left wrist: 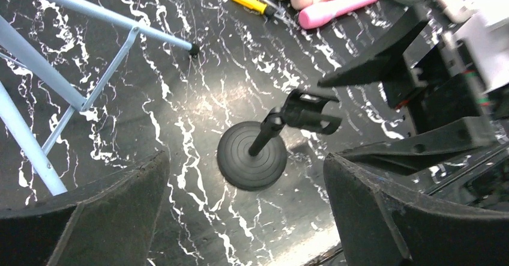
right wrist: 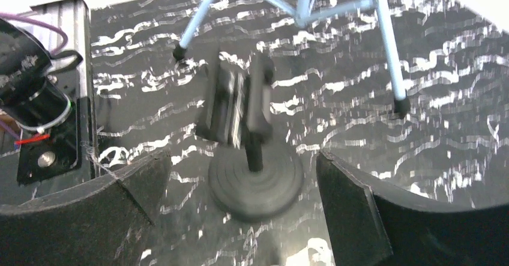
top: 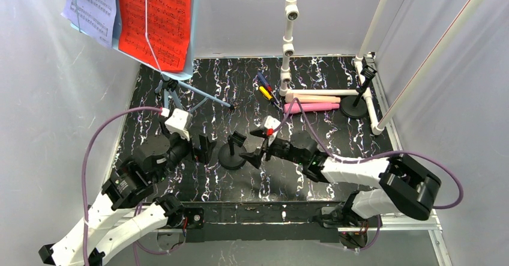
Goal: Pack up the instrument practice props
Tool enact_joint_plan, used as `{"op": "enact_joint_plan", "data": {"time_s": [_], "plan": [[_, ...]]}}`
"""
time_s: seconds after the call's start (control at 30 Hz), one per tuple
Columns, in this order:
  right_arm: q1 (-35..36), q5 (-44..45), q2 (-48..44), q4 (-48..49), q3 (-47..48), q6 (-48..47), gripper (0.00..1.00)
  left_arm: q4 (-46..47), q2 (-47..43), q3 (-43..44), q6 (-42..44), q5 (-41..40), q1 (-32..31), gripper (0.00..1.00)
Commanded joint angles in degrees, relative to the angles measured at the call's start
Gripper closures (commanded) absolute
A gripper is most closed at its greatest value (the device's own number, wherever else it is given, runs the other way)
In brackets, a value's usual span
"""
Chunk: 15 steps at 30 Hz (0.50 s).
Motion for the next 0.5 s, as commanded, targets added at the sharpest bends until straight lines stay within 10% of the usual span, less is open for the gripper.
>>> {"op": "enact_joint_plan", "data": {"time_s": [0.0, 0.47], "plan": [[2.4, 2.4, 3.9, 8.9, 5.5, -6.7, 0.01, 0.6, -2.4, -3.7, 4.1, 0.1, 1.8, 0.02], [4.0, 1.6, 12.2, 9.3, 12.9, -6.3, 0.26, 3.3, -9.3, -7.9, 8.1, 1.7, 5.2, 0.02]]}}
